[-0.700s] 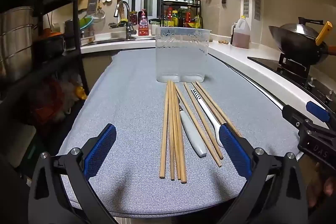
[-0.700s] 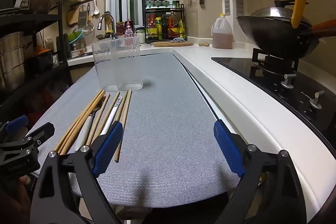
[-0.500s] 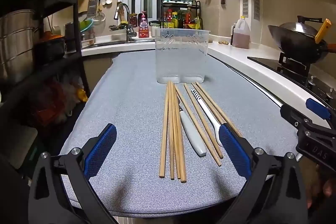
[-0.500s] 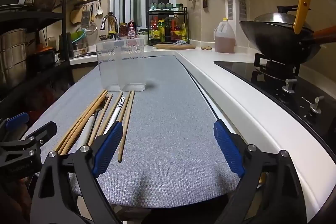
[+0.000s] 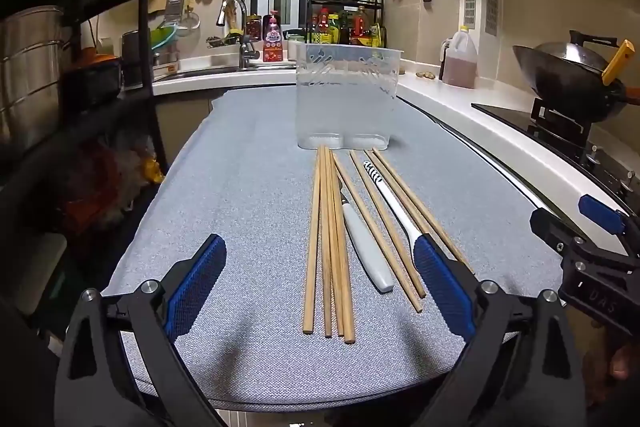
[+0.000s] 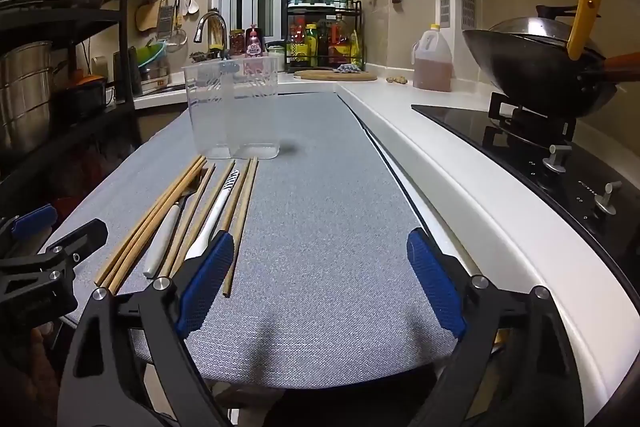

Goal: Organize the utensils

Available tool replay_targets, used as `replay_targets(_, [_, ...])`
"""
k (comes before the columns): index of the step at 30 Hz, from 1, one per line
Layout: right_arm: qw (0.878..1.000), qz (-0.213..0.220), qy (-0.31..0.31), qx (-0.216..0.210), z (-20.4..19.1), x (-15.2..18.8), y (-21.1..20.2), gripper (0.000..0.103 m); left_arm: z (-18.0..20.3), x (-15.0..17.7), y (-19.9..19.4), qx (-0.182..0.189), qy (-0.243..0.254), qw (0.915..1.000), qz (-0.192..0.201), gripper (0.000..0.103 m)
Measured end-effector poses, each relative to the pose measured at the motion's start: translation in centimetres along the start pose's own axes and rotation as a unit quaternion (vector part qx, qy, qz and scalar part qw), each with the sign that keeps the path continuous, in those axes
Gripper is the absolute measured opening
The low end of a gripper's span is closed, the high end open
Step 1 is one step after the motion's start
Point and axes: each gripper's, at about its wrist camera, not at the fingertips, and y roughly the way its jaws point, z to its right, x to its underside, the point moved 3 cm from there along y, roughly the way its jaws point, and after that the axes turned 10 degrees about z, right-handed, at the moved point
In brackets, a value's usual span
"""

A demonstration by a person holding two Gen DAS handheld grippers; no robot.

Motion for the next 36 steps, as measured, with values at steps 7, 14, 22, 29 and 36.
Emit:
replay_targets(7, [1.000,0.000,-0.007,0.000,-0.35,0.10,0.00,0.081,0.12,-0.14,-0.12,0.003,0.000,1.0000,0.000,0.092])
replay_targets(14, [1.000,0.002,-0.009,-0.001,-0.50,0.15,0.00,0.078,0.15,-0.03,-0.22,0.005,-0.001,1.0000,0.000,0.092])
replay_targets(22, [1.000,0.012,-0.003,0.003,-0.42,-0.07,-0.25,0.078,0.33,-0.09,-0.26,0.004,-0.001,1.0000,0.000,0.092])
replay_targets(29, [1.000,0.007,0.000,-0.002,-0.47,-0.14,-0.20,0.077,0.38,-0.18,-0.19,0.006,-0.001,1.0000,-0.001,0.092])
replay_targets(36, [1.000,-0.001,-0.006,-0.004,-0.75,-0.01,-0.05,0.077,0.32,-0.24,-0.21,0.006,-0.001,1.0000,-0.001,0.092])
